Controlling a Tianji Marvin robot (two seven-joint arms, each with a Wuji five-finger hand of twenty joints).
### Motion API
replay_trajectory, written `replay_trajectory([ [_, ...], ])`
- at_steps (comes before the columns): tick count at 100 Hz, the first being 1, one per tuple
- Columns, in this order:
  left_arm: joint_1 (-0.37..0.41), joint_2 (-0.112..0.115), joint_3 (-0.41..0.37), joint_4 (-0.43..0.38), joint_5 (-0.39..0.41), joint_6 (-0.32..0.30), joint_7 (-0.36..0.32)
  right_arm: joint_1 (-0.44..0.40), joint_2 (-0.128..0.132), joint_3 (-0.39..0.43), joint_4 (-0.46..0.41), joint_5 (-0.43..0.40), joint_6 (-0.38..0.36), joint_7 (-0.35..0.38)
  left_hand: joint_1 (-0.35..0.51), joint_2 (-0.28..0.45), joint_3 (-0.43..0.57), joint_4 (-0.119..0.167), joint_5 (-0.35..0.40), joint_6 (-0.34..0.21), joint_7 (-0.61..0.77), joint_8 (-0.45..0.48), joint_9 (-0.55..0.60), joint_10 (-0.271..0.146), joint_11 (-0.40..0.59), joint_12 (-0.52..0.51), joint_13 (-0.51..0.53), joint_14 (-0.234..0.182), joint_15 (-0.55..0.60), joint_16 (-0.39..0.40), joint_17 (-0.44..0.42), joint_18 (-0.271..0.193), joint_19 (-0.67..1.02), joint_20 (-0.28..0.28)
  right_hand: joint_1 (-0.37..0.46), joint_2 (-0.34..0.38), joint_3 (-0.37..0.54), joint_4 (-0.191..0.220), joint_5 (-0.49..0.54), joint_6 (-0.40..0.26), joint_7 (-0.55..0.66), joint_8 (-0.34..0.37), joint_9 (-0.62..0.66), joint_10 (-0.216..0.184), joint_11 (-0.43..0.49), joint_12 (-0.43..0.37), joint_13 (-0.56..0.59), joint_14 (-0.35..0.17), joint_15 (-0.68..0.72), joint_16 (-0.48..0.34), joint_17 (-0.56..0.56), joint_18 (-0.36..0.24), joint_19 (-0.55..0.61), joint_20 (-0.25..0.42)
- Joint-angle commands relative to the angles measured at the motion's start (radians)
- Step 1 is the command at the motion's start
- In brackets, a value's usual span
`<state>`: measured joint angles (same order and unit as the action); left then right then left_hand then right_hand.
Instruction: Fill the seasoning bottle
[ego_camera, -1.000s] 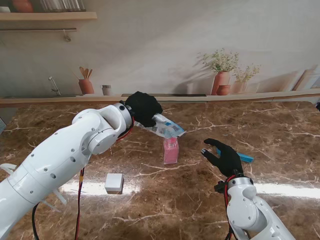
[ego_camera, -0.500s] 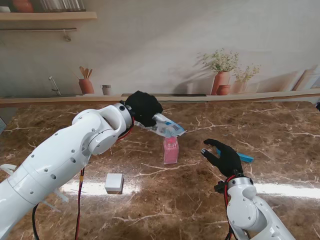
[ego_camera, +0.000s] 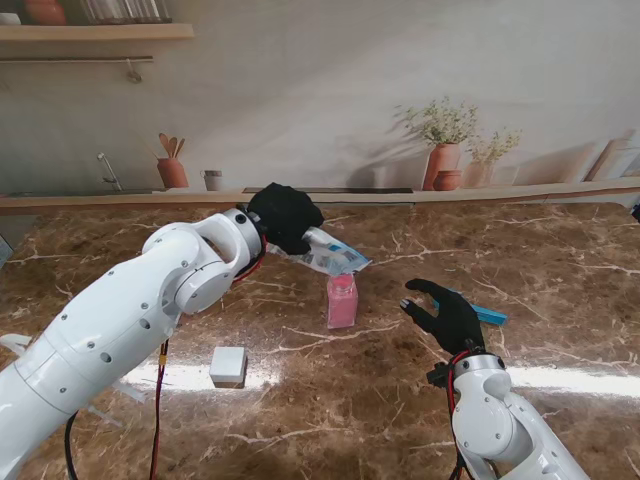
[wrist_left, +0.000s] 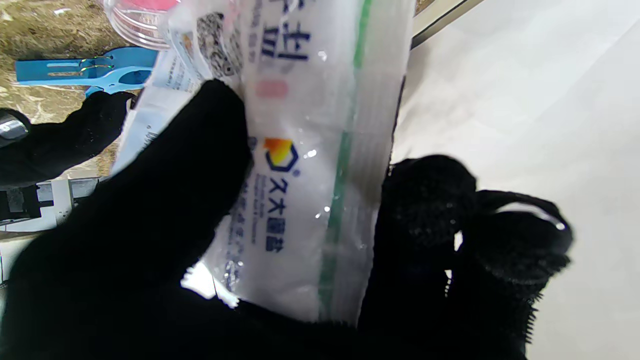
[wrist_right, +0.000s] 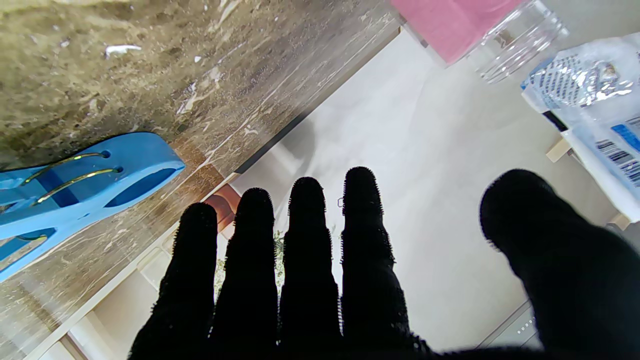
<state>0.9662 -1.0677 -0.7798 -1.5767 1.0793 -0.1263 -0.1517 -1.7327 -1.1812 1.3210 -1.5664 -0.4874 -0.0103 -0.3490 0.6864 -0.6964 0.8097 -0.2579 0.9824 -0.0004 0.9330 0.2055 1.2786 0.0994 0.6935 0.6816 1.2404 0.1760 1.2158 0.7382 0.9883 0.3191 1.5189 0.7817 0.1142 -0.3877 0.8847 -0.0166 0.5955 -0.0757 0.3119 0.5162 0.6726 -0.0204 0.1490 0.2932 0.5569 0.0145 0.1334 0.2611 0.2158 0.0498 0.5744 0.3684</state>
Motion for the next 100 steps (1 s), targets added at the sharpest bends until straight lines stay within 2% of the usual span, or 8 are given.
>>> replay_trajectory([
  [1, 0.001, 0.001, -0.002, 0.002, 0.002, 0.000, 0.002, -0.006, -0.002, -0.003, 0.003, 0.004, 0.008, 0.016, 0.019, 0.048, 0.018, 0.037, -0.009, 0.011, 0.089, 0.050, 0.042, -0.037, 0.049, 0.002, 0.029, -0.043, 0.052, -0.011, 0.033, 0.000, 0.063, -0.011, 0.001, 0.011, 0.016, 0.011, 0.017, -0.024, -0.002, 0.011, 0.013, -0.008, 0.010, 0.016, -0.007, -0.005, 0.007, 0.018, -0.012, -0.012, -0.005, 0.015],
  [24, 0.032, 0.000, -0.025, 0.008, -0.009, 0.006, 0.023, -0.007, 0.000, -0.006, -0.006, -0.003, 0.018, 0.024, 0.028, 0.131, 0.059, 0.034, -0.055, -0.002, 0.048, 0.132, -0.006, -0.035, 0.053, 0.012, 0.027, -0.034, 0.007, -0.003, -0.009, 0.003, 0.048, 0.009, 0.002, 0.012, 0.016, 0.011, 0.017, -0.026, -0.002, 0.011, 0.012, -0.009, 0.010, 0.016, -0.008, -0.004, 0.007, 0.018, -0.012, -0.012, -0.005, 0.015],
  [40, 0.060, 0.003, -0.047, 0.013, -0.013, 0.000, 0.031, -0.008, 0.002, -0.008, -0.017, -0.009, 0.028, 0.031, 0.076, 0.173, 0.071, 0.005, -0.105, -0.054, 0.038, 0.218, -0.050, -0.042, 0.058, 0.022, 0.025, -0.034, -0.035, 0.020, -0.048, -0.001, 0.035, 0.032, 0.001, 0.012, 0.016, 0.011, 0.016, -0.025, -0.002, 0.011, 0.011, -0.008, 0.010, 0.016, -0.009, -0.005, 0.006, 0.017, -0.012, -0.013, -0.005, 0.015],
  [60, 0.100, -0.003, -0.076, 0.044, -0.018, -0.012, 0.127, -0.007, 0.005, -0.014, -0.030, -0.019, 0.041, 0.041, 0.076, 0.166, 0.090, -0.005, -0.107, -0.069, 0.045, 0.234, -0.049, -0.050, 0.062, 0.041, 0.024, 0.005, -0.043, 0.033, -0.052, -0.001, 0.035, 0.038, 0.001, 0.012, 0.017, 0.011, 0.016, -0.025, -0.002, 0.011, 0.011, -0.009, 0.010, 0.016, -0.009, -0.005, 0.006, 0.017, -0.012, -0.013, -0.005, 0.016],
  [69, 0.115, -0.009, -0.084, 0.062, -0.029, -0.010, 0.180, -0.007, 0.006, -0.018, -0.036, -0.021, 0.046, 0.046, 0.073, 0.165, 0.094, -0.006, -0.106, -0.069, 0.046, 0.233, -0.048, -0.048, 0.061, 0.043, 0.024, 0.008, -0.043, 0.037, -0.052, 0.000, 0.036, 0.039, 0.001, 0.013, 0.017, 0.011, 0.017, -0.026, -0.002, 0.011, 0.011, -0.009, 0.010, 0.015, -0.009, -0.005, 0.006, 0.017, -0.012, -0.013, -0.005, 0.016],
  [73, 0.120, -0.012, -0.086, 0.074, -0.034, -0.009, 0.208, -0.006, 0.007, -0.020, -0.039, -0.022, 0.048, 0.048, 0.070, 0.162, 0.097, -0.006, -0.105, -0.071, 0.046, 0.231, -0.046, -0.048, 0.061, 0.043, 0.026, -0.033, -0.039, 0.039, -0.049, 0.000, 0.038, 0.040, 0.001, 0.012, 0.017, 0.011, 0.017, -0.026, -0.002, 0.011, 0.011, -0.006, 0.010, 0.015, -0.010, -0.005, 0.006, 0.017, -0.012, -0.013, -0.006, 0.016],
  [78, 0.127, -0.016, -0.088, 0.083, -0.047, -0.006, 0.226, -0.007, 0.007, -0.022, -0.043, -0.025, 0.051, 0.050, 0.069, 0.163, 0.099, -0.006, -0.105, -0.071, 0.046, 0.229, -0.046, -0.046, 0.060, 0.043, 0.025, 0.008, -0.040, 0.040, -0.048, 0.001, 0.039, 0.040, 0.000, 0.013, 0.016, 0.010, 0.016, -0.026, -0.002, 0.011, 0.011, -0.009, 0.010, 0.015, -0.009, -0.005, 0.006, 0.017, -0.012, -0.013, -0.005, 0.016],
  [100, 0.158, -0.031, -0.102, 0.124, -0.099, -0.012, 0.304, -0.009, 0.011, -0.026, -0.061, -0.035, 0.062, 0.065, 0.072, 0.170, 0.101, -0.012, -0.119, -0.085, 0.060, 0.248, -0.056, -0.054, 0.064, 0.052, 0.024, -0.004, -0.049, 0.042, -0.064, 0.006, 0.035, 0.043, 0.001, 0.013, 0.016, 0.011, 0.015, -0.025, -0.002, 0.011, 0.010, -0.009, 0.010, 0.015, -0.010, -0.005, 0.006, 0.017, -0.012, -0.014, -0.006, 0.015],
])
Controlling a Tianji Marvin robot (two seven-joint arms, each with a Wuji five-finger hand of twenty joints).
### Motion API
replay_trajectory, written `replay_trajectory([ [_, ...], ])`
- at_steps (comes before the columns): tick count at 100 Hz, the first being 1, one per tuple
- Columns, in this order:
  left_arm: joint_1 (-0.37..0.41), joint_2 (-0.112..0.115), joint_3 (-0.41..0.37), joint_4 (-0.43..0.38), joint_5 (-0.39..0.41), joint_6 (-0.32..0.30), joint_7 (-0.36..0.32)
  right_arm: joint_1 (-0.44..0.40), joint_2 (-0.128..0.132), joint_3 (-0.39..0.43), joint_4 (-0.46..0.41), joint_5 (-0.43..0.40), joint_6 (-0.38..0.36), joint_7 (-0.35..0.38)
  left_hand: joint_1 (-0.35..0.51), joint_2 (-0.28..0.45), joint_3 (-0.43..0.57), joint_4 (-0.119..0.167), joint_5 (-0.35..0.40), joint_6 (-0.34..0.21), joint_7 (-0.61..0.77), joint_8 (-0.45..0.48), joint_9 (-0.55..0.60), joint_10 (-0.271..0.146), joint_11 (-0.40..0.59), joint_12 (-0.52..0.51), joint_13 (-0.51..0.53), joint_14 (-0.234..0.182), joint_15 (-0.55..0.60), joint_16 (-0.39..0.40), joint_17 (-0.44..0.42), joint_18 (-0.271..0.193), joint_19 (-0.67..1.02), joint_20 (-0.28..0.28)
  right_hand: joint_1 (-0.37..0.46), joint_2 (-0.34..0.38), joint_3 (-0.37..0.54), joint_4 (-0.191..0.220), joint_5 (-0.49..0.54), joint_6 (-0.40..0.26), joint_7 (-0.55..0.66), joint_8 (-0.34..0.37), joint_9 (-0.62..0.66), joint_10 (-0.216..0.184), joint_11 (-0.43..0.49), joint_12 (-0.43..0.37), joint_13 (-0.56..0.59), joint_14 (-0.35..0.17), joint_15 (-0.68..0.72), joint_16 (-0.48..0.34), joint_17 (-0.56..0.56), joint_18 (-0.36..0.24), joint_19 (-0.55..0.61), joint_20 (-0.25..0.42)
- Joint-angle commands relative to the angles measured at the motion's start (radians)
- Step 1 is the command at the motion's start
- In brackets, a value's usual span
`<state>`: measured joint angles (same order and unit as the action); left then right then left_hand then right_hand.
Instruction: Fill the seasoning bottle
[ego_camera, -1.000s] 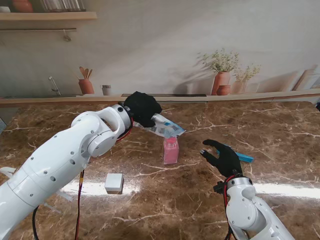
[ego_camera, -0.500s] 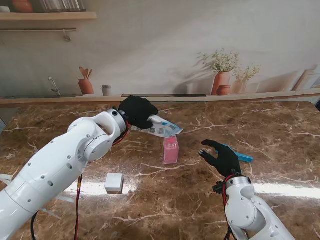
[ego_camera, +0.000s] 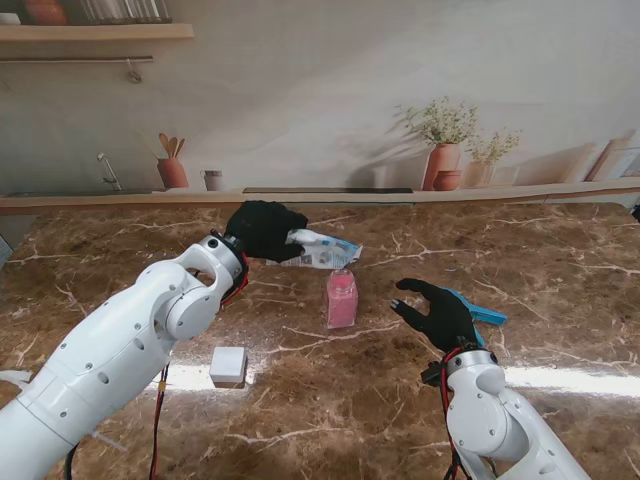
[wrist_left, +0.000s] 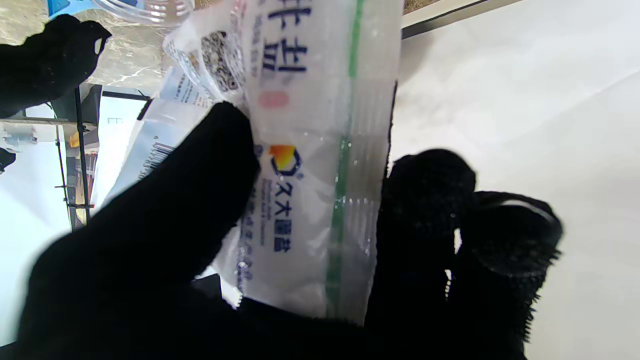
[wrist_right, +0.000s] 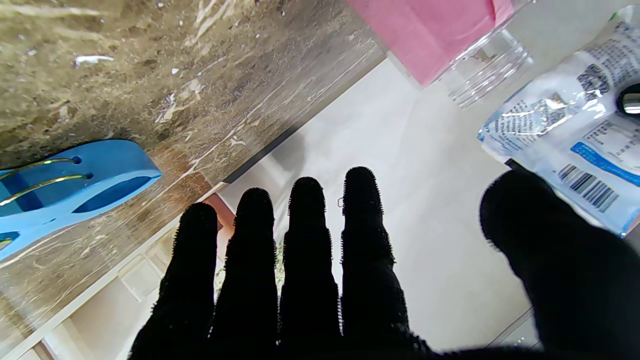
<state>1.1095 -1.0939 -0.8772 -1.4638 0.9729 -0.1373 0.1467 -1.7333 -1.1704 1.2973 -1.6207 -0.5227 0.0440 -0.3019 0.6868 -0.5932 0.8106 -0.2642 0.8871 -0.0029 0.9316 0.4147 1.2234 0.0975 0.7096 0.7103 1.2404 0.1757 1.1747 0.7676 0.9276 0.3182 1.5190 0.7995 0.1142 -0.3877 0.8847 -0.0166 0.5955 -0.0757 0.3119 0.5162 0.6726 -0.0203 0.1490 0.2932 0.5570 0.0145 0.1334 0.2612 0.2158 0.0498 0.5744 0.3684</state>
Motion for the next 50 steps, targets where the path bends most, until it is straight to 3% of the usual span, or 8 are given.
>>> replay_trajectory([
  [1, 0.016, -0.005, -0.005, 0.014, 0.004, -0.001, 0.011, -0.009, 0.001, -0.002, -0.007, 0.000, 0.008, 0.019, 0.073, 0.068, 0.100, -0.006, -0.025, -0.083, 0.062, 0.040, -0.001, -0.053, 0.048, 0.024, 0.024, -0.004, -0.009, 0.012, -0.005, 0.007, 0.035, 0.025, 0.001, 0.013, 0.016, 0.011, 0.015, -0.025, -0.003, 0.011, 0.011, -0.009, 0.010, 0.015, -0.010, -0.005, 0.006, 0.017, -0.012, -0.013, -0.006, 0.015],
  [27, 0.072, -0.041, -0.036, 0.061, -0.112, 0.016, 0.129, -0.008, 0.003, -0.009, -0.029, -0.013, 0.021, 0.028, 0.097, 0.096, 0.075, -0.013, -0.062, -0.110, 0.082, 0.092, -0.033, -0.062, 0.051, 0.046, 0.019, 0.003, -0.054, 0.020, -0.047, 0.012, 0.017, 0.039, 0.002, 0.010, 0.018, 0.011, -0.010, -0.008, -0.014, 0.007, 0.004, -0.009, 0.007, 0.014, -0.007, -0.004, 0.007, 0.017, -0.010, -0.013, -0.005, 0.015],
  [44, 0.123, -0.087, -0.061, 0.089, -0.257, 0.034, 0.227, -0.002, 0.003, -0.015, -0.053, -0.030, 0.025, 0.019, 0.138, 0.109, 0.040, -0.005, -0.076, -0.134, 0.090, 0.121, -0.061, -0.060, 0.030, 0.079, 0.013, 0.028, -0.154, 0.064, -0.114, 0.030, -0.030, 0.078, 0.019, -0.010, 0.024, 0.009, -0.063, 0.035, -0.036, 0.002, 0.006, -0.006, 0.013, 0.016, 0.022, 0.004, 0.022, 0.023, 0.011, -0.011, 0.007, 0.019],
  [50, 0.140, -0.106, -0.066, 0.105, -0.311, 0.021, 0.274, 0.003, 0.001, -0.019, -0.064, -0.041, 0.026, 0.003, 0.142, 0.113, 0.039, -0.006, -0.081, -0.140, 0.095, 0.130, -0.065, -0.062, 0.029, 0.082, 0.010, 0.030, -0.166, 0.066, -0.125, 0.028, -0.036, 0.079, 0.051, -0.039, 0.032, -0.001, -0.072, 0.055, -0.036, 0.011, 0.028, -0.003, 0.060, 0.056, 0.073, 0.014, 0.070, 0.064, 0.044, 0.004, 0.075, 0.056],
])
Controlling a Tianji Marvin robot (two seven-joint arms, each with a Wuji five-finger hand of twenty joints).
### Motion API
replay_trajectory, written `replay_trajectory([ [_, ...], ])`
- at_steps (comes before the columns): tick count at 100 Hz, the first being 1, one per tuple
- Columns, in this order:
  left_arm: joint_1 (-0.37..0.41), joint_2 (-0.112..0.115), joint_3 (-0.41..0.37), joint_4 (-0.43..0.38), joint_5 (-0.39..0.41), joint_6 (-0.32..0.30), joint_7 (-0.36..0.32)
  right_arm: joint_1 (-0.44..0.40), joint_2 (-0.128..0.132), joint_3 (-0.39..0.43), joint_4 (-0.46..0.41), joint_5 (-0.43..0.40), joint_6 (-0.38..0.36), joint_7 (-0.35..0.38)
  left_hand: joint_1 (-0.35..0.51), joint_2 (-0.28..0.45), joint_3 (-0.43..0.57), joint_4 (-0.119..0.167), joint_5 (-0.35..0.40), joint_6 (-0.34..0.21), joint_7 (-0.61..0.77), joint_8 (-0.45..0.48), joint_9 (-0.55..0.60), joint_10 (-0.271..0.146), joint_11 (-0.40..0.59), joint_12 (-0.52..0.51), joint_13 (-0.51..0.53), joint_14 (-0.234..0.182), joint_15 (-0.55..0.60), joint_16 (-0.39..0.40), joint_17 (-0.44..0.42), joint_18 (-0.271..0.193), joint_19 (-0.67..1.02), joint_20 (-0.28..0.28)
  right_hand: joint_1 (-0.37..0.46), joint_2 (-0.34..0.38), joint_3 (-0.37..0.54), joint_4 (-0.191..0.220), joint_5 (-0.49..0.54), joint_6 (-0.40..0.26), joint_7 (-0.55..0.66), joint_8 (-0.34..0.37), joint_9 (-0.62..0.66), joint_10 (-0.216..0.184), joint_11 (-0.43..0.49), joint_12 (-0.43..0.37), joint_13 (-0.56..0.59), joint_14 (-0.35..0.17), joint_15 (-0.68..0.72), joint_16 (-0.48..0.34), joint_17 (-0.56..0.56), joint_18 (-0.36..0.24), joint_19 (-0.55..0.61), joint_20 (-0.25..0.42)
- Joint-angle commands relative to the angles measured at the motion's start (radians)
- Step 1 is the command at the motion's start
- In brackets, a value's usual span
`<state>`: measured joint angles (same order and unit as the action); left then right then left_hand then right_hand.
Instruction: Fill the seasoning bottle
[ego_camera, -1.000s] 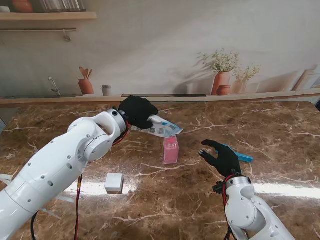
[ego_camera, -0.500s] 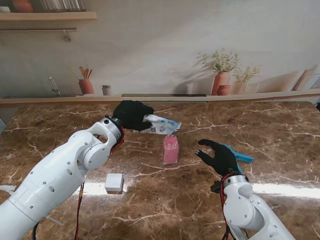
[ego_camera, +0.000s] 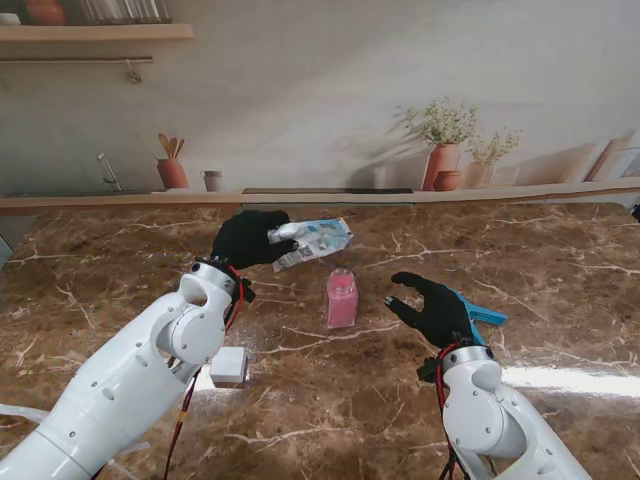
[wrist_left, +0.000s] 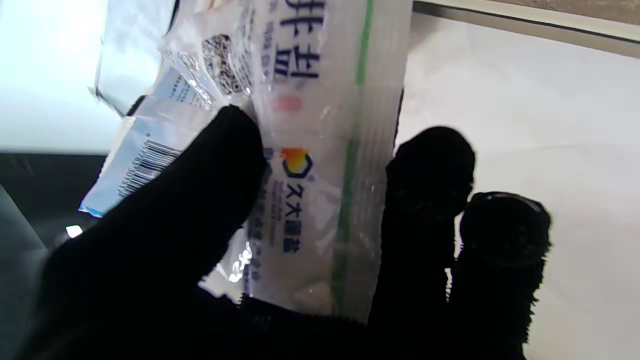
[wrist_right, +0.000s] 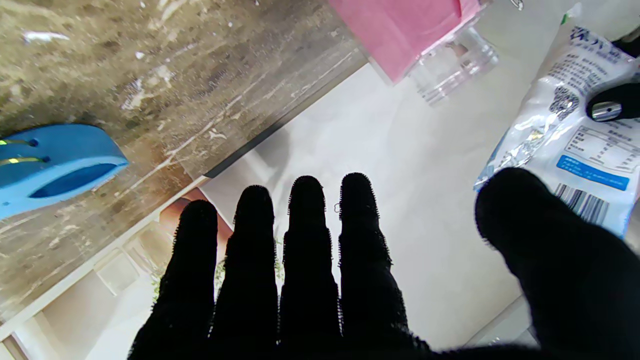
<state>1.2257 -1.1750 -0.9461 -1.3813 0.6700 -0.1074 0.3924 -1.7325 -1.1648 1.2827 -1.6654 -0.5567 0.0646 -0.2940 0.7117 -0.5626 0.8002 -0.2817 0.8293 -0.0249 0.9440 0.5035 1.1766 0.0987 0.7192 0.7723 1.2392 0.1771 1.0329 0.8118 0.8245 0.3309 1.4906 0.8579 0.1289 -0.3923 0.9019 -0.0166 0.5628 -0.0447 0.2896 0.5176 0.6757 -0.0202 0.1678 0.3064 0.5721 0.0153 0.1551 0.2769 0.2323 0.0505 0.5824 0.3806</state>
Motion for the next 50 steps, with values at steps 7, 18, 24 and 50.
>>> replay_trajectory([
  [7, 0.046, -0.050, 0.000, 0.040, -0.085, -0.058, 0.075, 0.007, -0.007, -0.009, -0.038, -0.016, 0.009, -0.018, 0.137, 0.090, 0.028, 0.014, -0.031, -0.126, 0.085, 0.061, -0.028, -0.069, 0.008, 0.036, 0.010, 0.040, -0.073, 0.044, -0.055, 0.018, -0.029, 0.036, 0.066, -0.064, 0.016, -0.013, -0.056, 0.040, -0.017, 0.016, 0.028, -0.001, 0.068, 0.081, 0.120, 0.013, 0.109, 0.104, 0.069, 0.025, 0.179, 0.122],
  [18, 0.082, -0.087, 0.001, 0.062, -0.220, -0.154, 0.116, 0.017, -0.012, -0.022, -0.067, -0.006, -0.001, -0.034, 0.162, 0.109, -0.004, 0.021, -0.049, -0.143, 0.089, 0.085, -0.054, -0.059, -0.013, 0.051, -0.021, 0.049, -0.133, 0.078, -0.115, 0.010, -0.069, 0.053, 0.098, -0.097, -0.015, -0.033, -0.091, 0.070, -0.028, 0.023, 0.017, 0.002, 0.075, 0.102, 0.173, 0.011, 0.169, 0.165, 0.108, 0.040, 0.272, 0.221],
  [24, 0.102, -0.111, 0.005, 0.069, -0.309, -0.197, 0.132, 0.020, -0.017, -0.030, -0.088, 0.030, -0.012, -0.033, 0.176, 0.111, -0.011, 0.023, -0.050, -0.147, 0.094, 0.094, -0.062, -0.061, -0.031, 0.060, -0.055, 0.064, -0.171, 0.086, -0.174, 0.013, -0.110, 0.059, 0.102, -0.100, -0.054, -0.041, -0.105, 0.082, -0.036, 0.023, 0.014, 0.002, 0.083, 0.110, 0.186, 0.009, 0.190, 0.184, 0.124, 0.041, 0.304, 0.255],
  [50, 0.149, -0.160, 0.037, 0.092, -0.523, -0.319, 0.124, 0.023, -0.033, -0.070, -0.170, 0.149, -0.038, -0.035, 0.204, 0.133, -0.043, 0.033, -0.036, -0.193, 0.088, 0.123, -0.071, -0.060, -0.077, 0.070, -0.106, 0.086, -0.214, 0.095, -0.248, 0.009, -0.150, 0.073, 0.068, -0.112, -0.232, -0.033, -0.142, 0.134, -0.060, 0.015, 0.007, 0.008, 0.136, 0.151, 0.223, 0.001, 0.333, 0.293, 0.178, 0.030, 0.494, 0.402],
])
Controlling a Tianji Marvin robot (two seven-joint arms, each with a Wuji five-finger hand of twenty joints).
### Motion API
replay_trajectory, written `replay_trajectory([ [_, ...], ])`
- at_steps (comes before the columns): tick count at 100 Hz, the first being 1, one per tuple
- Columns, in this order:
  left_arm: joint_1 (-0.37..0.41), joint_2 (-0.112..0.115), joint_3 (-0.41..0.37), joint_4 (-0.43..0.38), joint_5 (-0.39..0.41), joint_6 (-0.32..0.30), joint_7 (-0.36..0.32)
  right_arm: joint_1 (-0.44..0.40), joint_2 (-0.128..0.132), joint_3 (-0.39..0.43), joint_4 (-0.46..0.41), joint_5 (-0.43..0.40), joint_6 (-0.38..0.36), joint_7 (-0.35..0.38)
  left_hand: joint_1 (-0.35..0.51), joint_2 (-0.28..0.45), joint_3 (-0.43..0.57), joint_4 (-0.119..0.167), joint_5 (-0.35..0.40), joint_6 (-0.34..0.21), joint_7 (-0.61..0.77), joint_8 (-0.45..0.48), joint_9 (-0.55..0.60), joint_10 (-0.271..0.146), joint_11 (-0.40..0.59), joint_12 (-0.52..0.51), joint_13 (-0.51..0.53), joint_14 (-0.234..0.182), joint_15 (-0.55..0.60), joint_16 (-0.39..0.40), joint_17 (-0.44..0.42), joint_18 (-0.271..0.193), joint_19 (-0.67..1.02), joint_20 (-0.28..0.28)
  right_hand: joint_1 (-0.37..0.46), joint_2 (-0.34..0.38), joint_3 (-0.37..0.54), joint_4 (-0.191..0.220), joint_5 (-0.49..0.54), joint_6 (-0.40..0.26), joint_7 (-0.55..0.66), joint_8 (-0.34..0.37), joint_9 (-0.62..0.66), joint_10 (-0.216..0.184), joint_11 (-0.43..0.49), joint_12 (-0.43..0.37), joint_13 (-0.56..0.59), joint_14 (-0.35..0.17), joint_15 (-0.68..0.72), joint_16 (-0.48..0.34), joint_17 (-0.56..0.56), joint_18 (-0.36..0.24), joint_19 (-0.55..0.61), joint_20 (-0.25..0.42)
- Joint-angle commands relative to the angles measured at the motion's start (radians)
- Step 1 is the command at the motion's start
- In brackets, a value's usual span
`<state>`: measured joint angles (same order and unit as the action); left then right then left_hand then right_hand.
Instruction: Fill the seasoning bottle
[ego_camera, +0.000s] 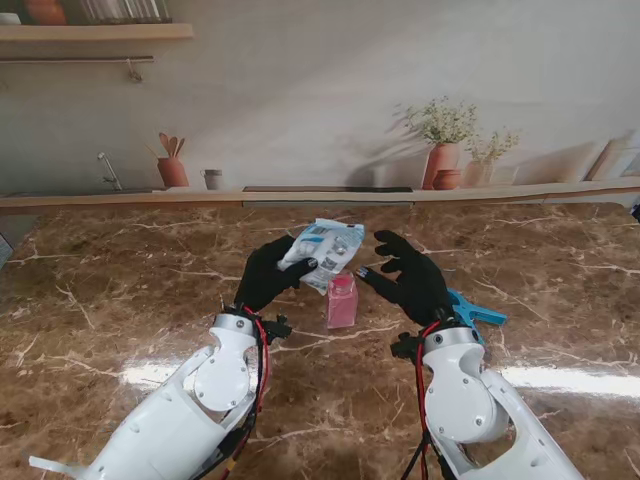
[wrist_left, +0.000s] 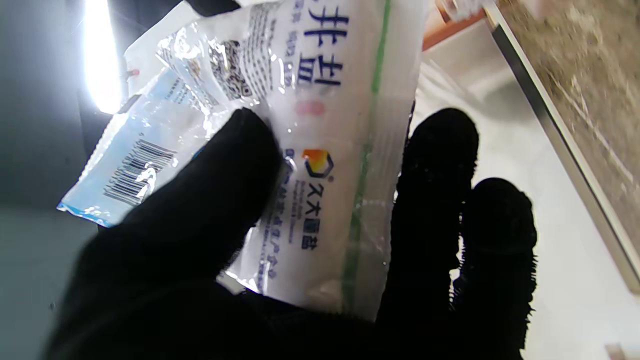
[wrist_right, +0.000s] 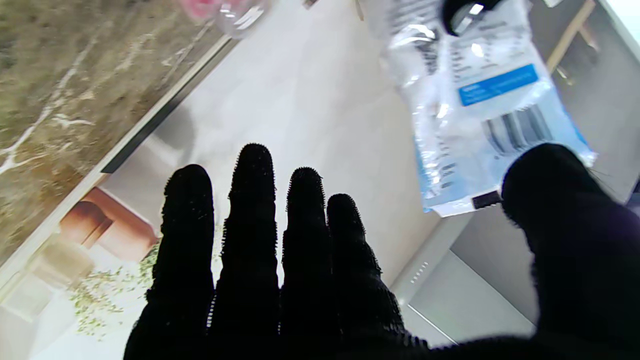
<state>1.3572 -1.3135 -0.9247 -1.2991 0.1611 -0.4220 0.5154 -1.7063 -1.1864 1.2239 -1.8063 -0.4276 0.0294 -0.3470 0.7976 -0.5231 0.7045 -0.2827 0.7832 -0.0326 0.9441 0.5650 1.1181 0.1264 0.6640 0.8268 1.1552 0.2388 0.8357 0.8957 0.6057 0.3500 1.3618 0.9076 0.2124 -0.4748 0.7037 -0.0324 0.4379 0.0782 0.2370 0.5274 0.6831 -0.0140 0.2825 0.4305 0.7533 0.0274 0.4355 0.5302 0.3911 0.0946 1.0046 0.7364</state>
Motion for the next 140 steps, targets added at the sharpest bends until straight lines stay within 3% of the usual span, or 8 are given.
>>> replay_trajectory([
  [1, 0.019, -0.023, 0.017, 0.012, -0.018, -0.007, 0.002, -0.003, -0.011, -0.012, -0.032, 0.022, -0.003, 0.020, 0.121, 0.096, 0.047, 0.036, 0.013, -0.187, 0.079, 0.075, -0.011, -0.088, -0.030, 0.022, -0.022, 0.025, -0.018, 0.014, -0.031, -0.012, -0.022, 0.029, -0.016, -0.033, -0.034, -0.017, -0.014, 0.012, -0.005, 0.006, 0.003, 0.002, 0.024, 0.029, 0.046, -0.011, 0.061, 0.044, 0.023, -0.014, 0.078, 0.050],
  [27, 0.028, -0.048, 0.047, 0.046, -0.054, -0.070, 0.030, 0.035, -0.018, -0.068, -0.047, -0.007, 0.029, -0.005, 0.119, 0.111, 0.045, 0.036, 0.017, -0.204, 0.070, 0.101, -0.013, -0.089, -0.045, 0.025, -0.038, 0.031, -0.025, 0.018, -0.053, -0.018, -0.029, 0.037, 0.182, -0.109, -0.036, -0.027, 0.179, -0.048, 0.158, 0.052, 0.235, -0.047, 0.256, 0.210, 0.226, -0.059, 0.385, 0.202, 0.173, -0.005, 0.335, 0.062],
  [37, 0.036, -0.051, 0.049, 0.040, -0.060, -0.078, 0.036, 0.047, -0.016, -0.083, -0.042, -0.038, 0.035, -0.012, 0.121, 0.113, 0.041, 0.035, 0.014, -0.202, 0.069, 0.104, -0.014, -0.085, -0.047, 0.023, -0.042, 0.033, -0.026, 0.019, -0.057, -0.018, -0.029, 0.039, 0.235, -0.189, 0.345, -0.153, 0.324, -0.124, 0.275, 0.098, 0.369, -0.068, 0.304, 0.291, 0.323, -0.066, 0.461, 0.205, 0.253, 0.006, 0.431, 0.029],
  [45, 0.039, -0.049, 0.049, 0.035, -0.051, -0.082, 0.037, 0.063, -0.030, -0.106, -0.021, -0.044, 0.024, -0.075, 0.121, 0.115, 0.037, 0.034, 0.011, -0.203, 0.065, 0.104, -0.015, -0.087, -0.048, 0.023, -0.044, 0.032, -0.024, 0.020, -0.057, -0.017, -0.027, 0.041, 0.303, -0.199, 0.415, -0.252, 0.346, -0.242, 0.633, -0.065, 0.488, -0.079, 0.313, 0.351, 0.398, -0.057, 0.524, 0.209, 0.305, 0.015, 0.501, 0.015],
  [84, 0.075, 0.011, 0.040, -0.031, -0.007, -0.059, -0.092, 0.070, -0.037, -0.135, 0.002, -0.133, 0.001, -0.164, 0.032, 0.011, 0.103, 0.060, -0.013, -0.126, 0.002, -0.157, -0.038, -0.107, -0.239, -0.026, -0.193, -0.009, -0.169, -0.047, -0.218, 0.009, -0.137, 0.018, 0.364, -0.393, 0.770, -0.180, 0.605, -0.405, 0.716, 0.448, 0.667, -0.106, 0.578, 0.637, 0.566, -0.142, 0.999, 0.406, 0.496, 0.006, 0.772, 0.084],
  [98, 0.089, 0.043, 0.013, -0.057, 0.039, -0.048, -0.145, 0.052, -0.038, -0.136, -0.001, -0.153, 0.009, -0.191, -0.128, -0.087, 0.099, 0.082, -0.067, -0.065, -0.218, -0.227, -0.276, -0.117, -0.200, -0.292, -0.416, -0.047, -0.346, -0.099, -0.428, -0.022, -0.284, 0.009, 0.357, -0.414, 0.815, -0.146, 0.652, -0.400, 0.707, 0.486, 0.716, -0.099, 0.584, 0.655, 0.568, -0.159, 1.069, 0.432, 0.560, 0.020, 0.794, 0.076],
  [104, 0.097, 0.058, -0.003, -0.071, 0.066, -0.049, -0.166, 0.041, -0.037, -0.133, -0.006, -0.161, 0.011, -0.193, -0.243, -0.082, 0.136, 0.153, -0.085, -0.031, -0.328, -0.223, -0.341, -0.109, -0.242, -0.342, -0.500, -0.063, -0.407, -0.131, -0.497, -0.038, -0.356, -0.005, 0.357, -0.415, 0.821, -0.143, 0.660, -0.401, 0.706, 0.490, 0.724, -0.098, 0.584, 0.657, 0.568, -0.160, 1.077, 0.435, 0.570, 0.023, 0.796, 0.075],
  [140, 0.152, 0.102, -0.085, -0.184, 0.083, -0.071, -0.255, -0.011, -0.017, -0.121, -0.024, -0.192, 0.012, -0.141, -0.278, -0.104, 0.006, 0.155, -0.056, -0.046, -0.417, -0.232, -0.355, -0.110, -0.278, -0.389, -0.506, -0.054, -0.402, -0.105, -0.544, -0.028, -0.431, 0.045, 0.353, -0.431, 0.841, -0.134, 0.675, -0.397, 0.701, 0.499, 0.741, -0.098, 0.583, 0.661, 0.567, -0.167, 1.098, 0.442, 0.602, 0.033, 0.797, 0.070],
])
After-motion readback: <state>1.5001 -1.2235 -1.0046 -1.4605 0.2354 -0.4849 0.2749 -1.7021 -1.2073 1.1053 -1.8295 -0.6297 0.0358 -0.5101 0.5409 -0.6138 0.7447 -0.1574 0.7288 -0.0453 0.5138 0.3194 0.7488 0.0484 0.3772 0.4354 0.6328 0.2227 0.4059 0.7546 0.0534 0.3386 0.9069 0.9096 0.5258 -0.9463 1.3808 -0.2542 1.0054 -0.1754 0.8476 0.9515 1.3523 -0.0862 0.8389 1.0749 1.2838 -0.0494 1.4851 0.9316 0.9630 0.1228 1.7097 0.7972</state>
